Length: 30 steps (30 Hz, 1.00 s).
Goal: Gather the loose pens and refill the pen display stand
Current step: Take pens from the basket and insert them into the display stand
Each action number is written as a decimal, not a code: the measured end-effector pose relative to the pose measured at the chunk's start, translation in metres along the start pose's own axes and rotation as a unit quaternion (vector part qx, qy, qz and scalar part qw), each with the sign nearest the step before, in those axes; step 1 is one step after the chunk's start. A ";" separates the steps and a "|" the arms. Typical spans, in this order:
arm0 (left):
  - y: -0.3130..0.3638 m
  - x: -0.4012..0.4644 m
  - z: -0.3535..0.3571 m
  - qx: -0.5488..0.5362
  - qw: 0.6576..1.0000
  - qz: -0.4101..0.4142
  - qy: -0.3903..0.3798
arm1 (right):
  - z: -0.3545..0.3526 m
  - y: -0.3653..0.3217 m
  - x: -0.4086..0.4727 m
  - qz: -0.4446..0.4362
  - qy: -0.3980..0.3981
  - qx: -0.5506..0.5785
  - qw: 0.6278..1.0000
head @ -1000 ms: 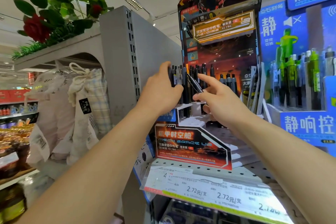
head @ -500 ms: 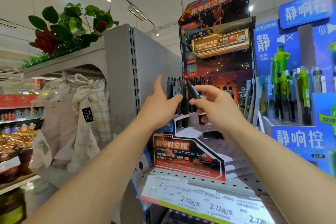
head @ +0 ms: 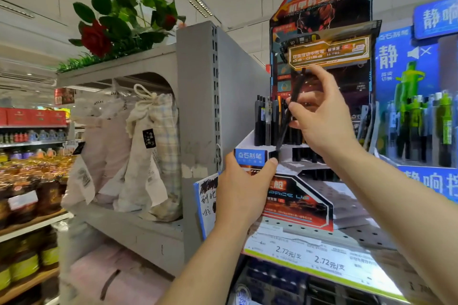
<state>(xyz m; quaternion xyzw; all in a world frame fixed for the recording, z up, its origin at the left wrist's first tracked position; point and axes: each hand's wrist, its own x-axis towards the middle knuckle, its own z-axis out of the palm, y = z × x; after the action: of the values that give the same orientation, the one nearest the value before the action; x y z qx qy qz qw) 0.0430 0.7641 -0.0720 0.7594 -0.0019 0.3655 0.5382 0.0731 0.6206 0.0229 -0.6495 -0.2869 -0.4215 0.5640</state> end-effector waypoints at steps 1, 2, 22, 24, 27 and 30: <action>0.000 0.000 -0.001 -0.004 1.000 0.001 -0.002 | 0.003 -0.003 0.003 -0.016 0.001 -0.029 0.999; 0.000 0.000 -0.001 -0.009 1.000 0.004 -0.005 | 0.005 -0.007 0.006 -0.035 0.005 -0.052 0.998; -0.010 0.004 -0.003 -0.120 0.988 0.000 -0.098 | 0.046 0.018 0.011 -0.083 -0.042 -0.280 0.956; -0.013 0.004 -0.004 -0.140 0.983 0.007 -0.118 | 0.047 0.021 0.009 -0.089 -0.041 -0.309 0.946; -0.017 0.005 -0.005 -0.164 0.976 0.012 -0.140 | 0.047 0.022 0.008 -0.101 -0.032 -0.317 0.942; -0.017 0.007 -0.006 -0.180 0.971 0.011 -0.156 | 0.045 0.023 0.009 -0.088 -0.025 -0.335 0.938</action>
<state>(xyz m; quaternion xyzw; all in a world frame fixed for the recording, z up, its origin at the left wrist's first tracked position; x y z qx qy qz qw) 0.0516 0.7789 -0.0815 0.6978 -0.1600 0.2420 0.6549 0.1067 0.6591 0.0194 -0.7835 -0.1985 -0.5248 0.2670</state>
